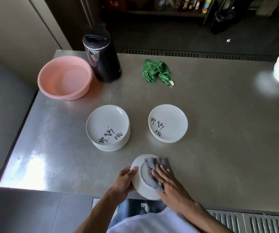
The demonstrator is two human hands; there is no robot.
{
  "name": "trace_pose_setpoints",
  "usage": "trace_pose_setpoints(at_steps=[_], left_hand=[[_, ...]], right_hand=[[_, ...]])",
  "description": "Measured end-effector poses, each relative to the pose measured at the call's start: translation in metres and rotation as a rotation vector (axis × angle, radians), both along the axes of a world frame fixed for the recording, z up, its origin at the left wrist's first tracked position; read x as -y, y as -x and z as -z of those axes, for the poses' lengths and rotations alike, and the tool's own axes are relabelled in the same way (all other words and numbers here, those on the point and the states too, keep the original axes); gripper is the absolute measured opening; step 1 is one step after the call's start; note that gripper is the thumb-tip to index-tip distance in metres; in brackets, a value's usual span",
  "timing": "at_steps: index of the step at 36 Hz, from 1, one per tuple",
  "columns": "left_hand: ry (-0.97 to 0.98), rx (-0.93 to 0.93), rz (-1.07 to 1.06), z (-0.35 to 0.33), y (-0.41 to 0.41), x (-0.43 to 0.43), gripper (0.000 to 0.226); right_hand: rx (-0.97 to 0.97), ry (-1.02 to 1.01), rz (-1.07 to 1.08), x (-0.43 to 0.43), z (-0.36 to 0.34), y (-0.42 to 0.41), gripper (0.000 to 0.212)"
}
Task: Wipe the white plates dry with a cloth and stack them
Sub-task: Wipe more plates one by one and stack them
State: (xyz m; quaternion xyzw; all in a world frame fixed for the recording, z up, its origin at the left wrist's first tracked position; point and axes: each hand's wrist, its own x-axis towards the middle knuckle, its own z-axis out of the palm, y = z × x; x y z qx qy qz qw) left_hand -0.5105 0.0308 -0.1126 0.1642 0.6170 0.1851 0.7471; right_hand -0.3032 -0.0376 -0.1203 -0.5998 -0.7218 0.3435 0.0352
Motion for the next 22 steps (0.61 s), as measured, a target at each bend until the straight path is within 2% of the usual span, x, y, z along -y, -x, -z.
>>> trace_pose_setpoints(at_steps=[4,8,10,14,17,20,22], left_hand=[[-0.002,0.011,-0.01,-0.002,-0.005,-0.001,0.017],[-0.02,0.025,-0.016,-0.008,-0.007,-0.006,0.019],[-0.03,0.038,-0.018,-0.01,-0.007,-0.01,0.02],[-0.032,0.018,-0.025,-0.011,-0.002,-0.015,0.023],[-0.023,-0.002,-0.021,-0.011,0.003,-0.012,0.021],[-0.023,-0.027,-0.007,-0.011,0.006,-0.009,0.018],[-0.042,-0.025,0.019,-0.012,0.005,-0.007,0.017]], right_hand=[[0.067,0.045,0.167,-0.021,0.0,0.019,0.055],[-0.134,0.077,0.28,-0.034,-0.015,0.039,0.058],[-0.2,0.043,0.252,-0.028,-0.02,0.043,0.055],[-0.237,-0.005,0.065,-0.008,-0.023,0.032,0.052],[-0.138,0.006,0.043,0.0,-0.015,0.013,0.058],[-0.03,0.017,0.196,-0.007,-0.008,0.007,0.059],[-0.06,0.081,0.285,-0.019,-0.006,0.013,0.054]])
